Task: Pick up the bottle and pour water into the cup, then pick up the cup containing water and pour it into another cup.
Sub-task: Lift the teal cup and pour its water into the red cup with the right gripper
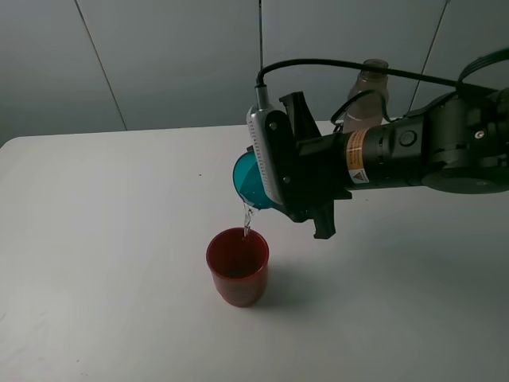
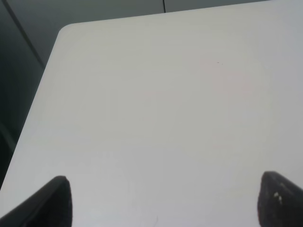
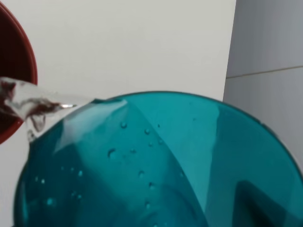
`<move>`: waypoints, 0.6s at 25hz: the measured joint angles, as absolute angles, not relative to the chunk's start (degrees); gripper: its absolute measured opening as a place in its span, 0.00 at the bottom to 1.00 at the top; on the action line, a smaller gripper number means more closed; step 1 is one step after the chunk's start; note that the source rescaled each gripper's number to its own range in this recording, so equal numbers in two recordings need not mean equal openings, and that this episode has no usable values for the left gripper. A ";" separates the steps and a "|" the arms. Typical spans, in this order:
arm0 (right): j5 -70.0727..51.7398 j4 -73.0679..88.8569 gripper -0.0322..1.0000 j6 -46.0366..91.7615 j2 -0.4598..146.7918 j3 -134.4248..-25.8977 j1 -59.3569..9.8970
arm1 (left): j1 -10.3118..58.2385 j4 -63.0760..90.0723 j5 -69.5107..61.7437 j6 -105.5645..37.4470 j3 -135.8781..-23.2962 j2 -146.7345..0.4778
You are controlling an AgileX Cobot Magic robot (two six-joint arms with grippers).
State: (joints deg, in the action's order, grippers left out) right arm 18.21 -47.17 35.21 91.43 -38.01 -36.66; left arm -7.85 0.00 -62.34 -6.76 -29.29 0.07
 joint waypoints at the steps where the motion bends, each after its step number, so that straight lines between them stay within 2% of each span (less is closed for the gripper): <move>1: 18.21 -47.17 0.09 35.84 91.43 -38.01 -36.66 | -7.85 0.00 -62.34 -6.76 -29.29 0.07; 15: 18.21 -47.17 0.09 43.81 91.43 -38.01 -37.87 | -7.85 0.00 -62.34 -6.76 -29.29 0.07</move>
